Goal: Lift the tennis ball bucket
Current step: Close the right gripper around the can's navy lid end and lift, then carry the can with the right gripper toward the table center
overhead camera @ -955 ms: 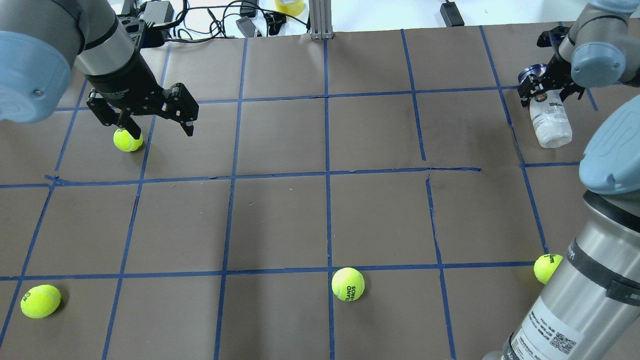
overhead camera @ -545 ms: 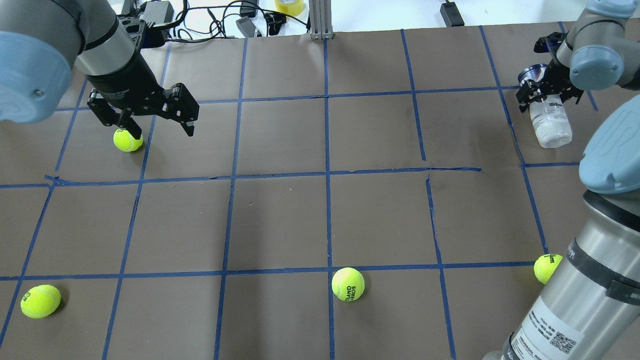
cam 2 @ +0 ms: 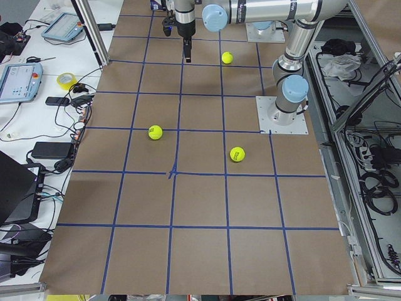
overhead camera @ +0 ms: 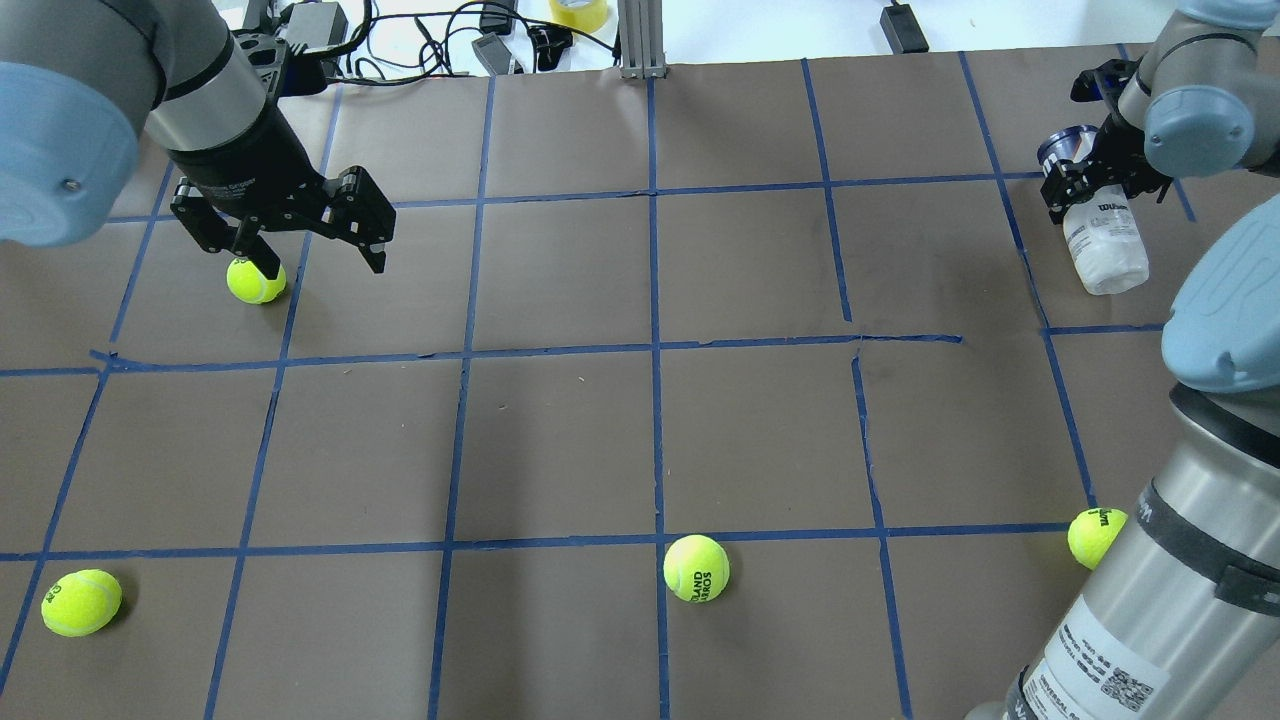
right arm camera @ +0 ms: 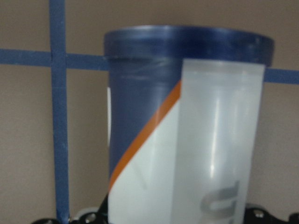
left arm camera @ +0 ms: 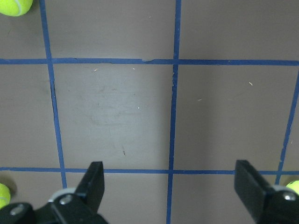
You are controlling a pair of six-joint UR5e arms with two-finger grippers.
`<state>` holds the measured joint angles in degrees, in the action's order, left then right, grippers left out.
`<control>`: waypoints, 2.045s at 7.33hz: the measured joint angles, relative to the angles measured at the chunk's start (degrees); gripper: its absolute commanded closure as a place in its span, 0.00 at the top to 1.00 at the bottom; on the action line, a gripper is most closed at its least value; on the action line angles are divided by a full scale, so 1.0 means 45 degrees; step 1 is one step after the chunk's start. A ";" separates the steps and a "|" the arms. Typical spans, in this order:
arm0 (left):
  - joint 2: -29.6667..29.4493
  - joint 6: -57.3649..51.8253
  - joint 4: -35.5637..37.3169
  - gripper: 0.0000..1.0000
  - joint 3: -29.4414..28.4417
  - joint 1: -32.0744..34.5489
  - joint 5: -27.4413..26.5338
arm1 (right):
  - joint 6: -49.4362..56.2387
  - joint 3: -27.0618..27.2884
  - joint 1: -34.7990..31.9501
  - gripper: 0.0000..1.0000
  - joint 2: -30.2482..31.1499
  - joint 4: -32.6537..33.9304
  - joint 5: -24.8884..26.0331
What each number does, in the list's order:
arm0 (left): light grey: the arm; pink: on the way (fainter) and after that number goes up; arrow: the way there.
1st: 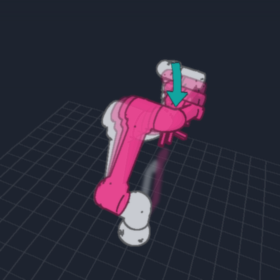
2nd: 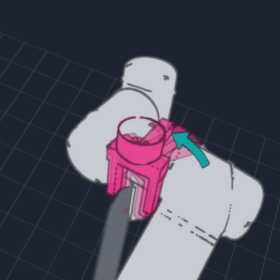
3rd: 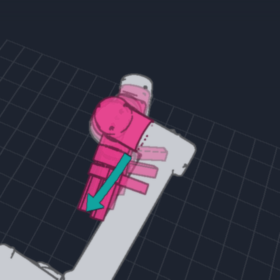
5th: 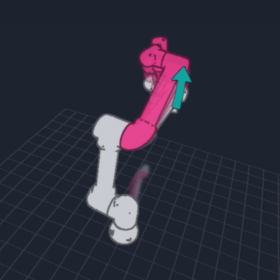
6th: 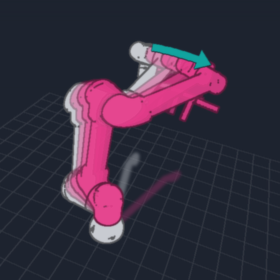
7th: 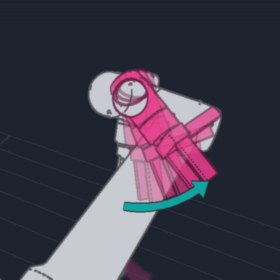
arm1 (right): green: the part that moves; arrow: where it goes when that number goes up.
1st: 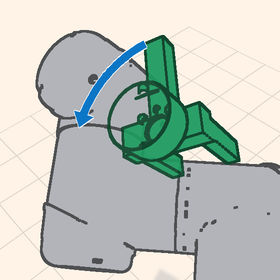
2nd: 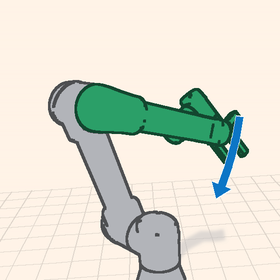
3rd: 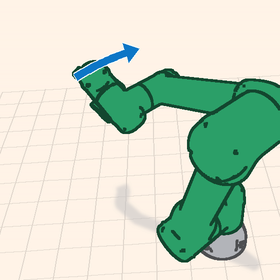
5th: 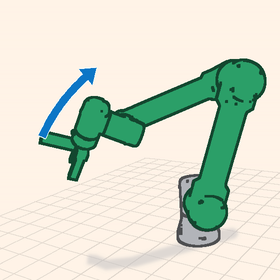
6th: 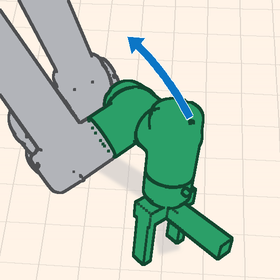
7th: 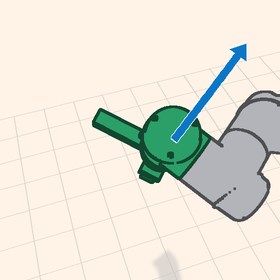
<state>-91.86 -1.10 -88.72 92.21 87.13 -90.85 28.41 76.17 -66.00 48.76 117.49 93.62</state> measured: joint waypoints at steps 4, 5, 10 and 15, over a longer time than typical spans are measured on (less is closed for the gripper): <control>0.0088 0.0029 0.0151 1.00 -0.0060 -0.0700 0.0035 | 0.0844 -0.0011 -0.2131 0.72 0.1815 -0.2016 -0.0915; 0.0122 -0.0011 0.0139 1.00 -0.0124 -0.1074 0.0037 | 0.1453 0.0009 -0.3103 0.72 0.2001 -0.2128 -0.1633; 0.0267 -0.0980 0.0232 1.00 -0.0232 -0.2783 0.0120 | 0.4484 0.0032 -0.7322 0.73 0.1710 -0.0242 -0.2851; 0.0262 -0.2059 0.0287 1.00 -0.0031 -0.3352 0.0180 | 0.7932 0.0338 -1.0867 0.75 0.1182 0.0953 -0.0985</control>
<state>-90.69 -10.37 -87.43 92.07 72.05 -90.04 64.10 77.69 -114.90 54.08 121.78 89.19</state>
